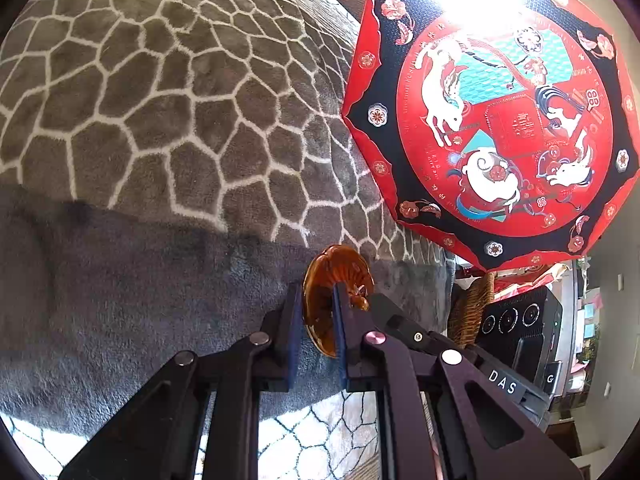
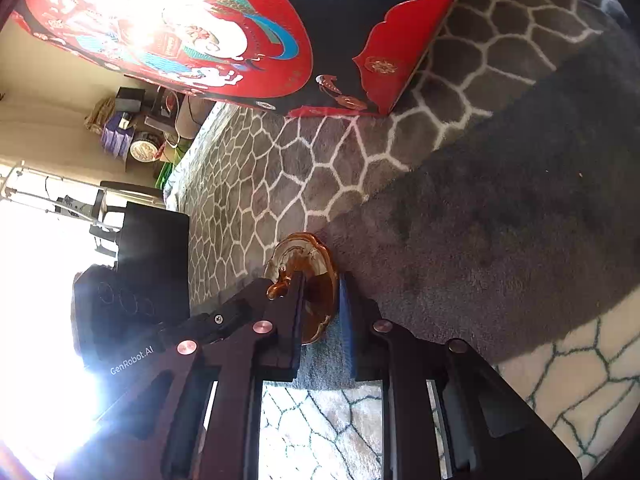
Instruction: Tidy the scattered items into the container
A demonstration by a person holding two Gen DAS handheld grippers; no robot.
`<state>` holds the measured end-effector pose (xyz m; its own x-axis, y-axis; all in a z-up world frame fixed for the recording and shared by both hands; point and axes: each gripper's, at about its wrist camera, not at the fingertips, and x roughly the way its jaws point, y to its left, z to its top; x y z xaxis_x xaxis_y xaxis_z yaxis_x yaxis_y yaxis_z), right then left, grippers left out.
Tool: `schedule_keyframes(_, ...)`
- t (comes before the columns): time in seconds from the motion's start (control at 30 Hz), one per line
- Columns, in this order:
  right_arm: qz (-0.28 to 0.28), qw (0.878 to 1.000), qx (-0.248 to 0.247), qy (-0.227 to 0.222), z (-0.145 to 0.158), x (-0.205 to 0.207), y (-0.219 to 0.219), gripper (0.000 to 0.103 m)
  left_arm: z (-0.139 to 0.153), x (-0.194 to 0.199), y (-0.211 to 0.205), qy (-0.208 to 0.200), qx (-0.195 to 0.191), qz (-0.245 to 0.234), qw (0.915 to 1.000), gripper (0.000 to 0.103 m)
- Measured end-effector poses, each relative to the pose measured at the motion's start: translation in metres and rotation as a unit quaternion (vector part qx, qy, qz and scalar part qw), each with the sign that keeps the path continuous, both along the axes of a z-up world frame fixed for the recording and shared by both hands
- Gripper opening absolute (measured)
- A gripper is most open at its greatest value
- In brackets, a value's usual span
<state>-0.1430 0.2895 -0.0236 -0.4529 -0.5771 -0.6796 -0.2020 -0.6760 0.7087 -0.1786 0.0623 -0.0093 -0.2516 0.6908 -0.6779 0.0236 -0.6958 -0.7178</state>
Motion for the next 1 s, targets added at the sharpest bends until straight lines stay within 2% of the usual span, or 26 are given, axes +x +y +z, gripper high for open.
schedule_keyframes(0.17,0.009,1.0,0.006,0.011,0.017,0.004,-0.011,0.017,0.018,0.003,-0.001,0.024,-0.024,-0.006,0.9994,0.014)
schedule_keyframes(0.3,0.022,0.999,0.016,0.031,0.05,0.007,-0.03,0.017,0.043,0.01,-0.01,0.047,-0.029,-0.012,0.9984,0.014)
schedule_keyframes(0.5,0.064,0.995,0.029,0.074,0.12,0.006,-0.089,0.017,0.111,0.033,-0.065,0.092,-0.037,-0.001,0.9951,0.014)
schedule_keyframes(0.63,0.111,0.988,0.035,0.1,0.163,-0.003,-0.161,0.017,0.15,0.049,-0.12,0.117,-0.041,0.027,0.9919,0.014)
schedule_keyframes(0.77,0.159,0.981,0.021,0.113,0.183,-0.011,-0.249,0.017,0.182,0.059,-0.201,0.128,-0.064,0.067,0.9874,0.015)
schedule_keyframes(0.87,0.195,0.974,0.012,0.112,0.184,-0.022,-0.321,0.017,0.189,0.061,-0.267,0.126,-0.082,0.098,0.9837,0.015)
schedule_keyframes(1.0,0.229,0.969,-0.008,0.093,0.164,-0.035,-0.406,0.018,0.184,0.063,-0.348,0.113,-0.115,0.135,0.9776,0.015)
